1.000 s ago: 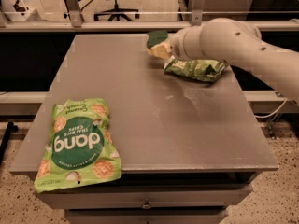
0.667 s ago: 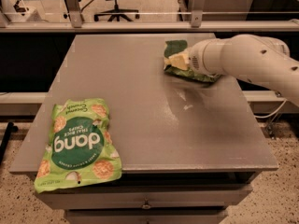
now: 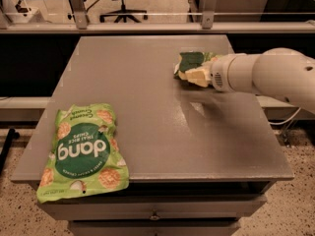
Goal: Move sponge near green jalapeno chip bag
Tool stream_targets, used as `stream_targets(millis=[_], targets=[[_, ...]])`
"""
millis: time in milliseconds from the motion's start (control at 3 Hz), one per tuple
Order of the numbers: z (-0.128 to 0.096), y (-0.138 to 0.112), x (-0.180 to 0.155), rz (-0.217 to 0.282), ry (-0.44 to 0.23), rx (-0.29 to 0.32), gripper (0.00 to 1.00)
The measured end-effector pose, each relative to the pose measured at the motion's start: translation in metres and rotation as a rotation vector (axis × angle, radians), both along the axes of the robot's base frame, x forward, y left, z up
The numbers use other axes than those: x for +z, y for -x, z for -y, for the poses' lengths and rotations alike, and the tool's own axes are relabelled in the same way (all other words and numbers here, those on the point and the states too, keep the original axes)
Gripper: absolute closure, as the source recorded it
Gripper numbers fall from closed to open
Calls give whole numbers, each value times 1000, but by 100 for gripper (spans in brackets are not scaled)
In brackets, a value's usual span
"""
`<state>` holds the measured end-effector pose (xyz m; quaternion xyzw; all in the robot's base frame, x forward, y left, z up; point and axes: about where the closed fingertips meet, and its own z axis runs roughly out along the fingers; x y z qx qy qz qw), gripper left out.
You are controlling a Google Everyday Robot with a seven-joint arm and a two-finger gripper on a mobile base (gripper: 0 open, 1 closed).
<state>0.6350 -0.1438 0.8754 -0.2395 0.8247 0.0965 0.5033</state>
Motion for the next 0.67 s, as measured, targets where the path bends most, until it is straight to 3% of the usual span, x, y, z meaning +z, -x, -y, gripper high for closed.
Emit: stream_targets(millis=[667], targets=[[-43,6,22,46,26,178,100]])
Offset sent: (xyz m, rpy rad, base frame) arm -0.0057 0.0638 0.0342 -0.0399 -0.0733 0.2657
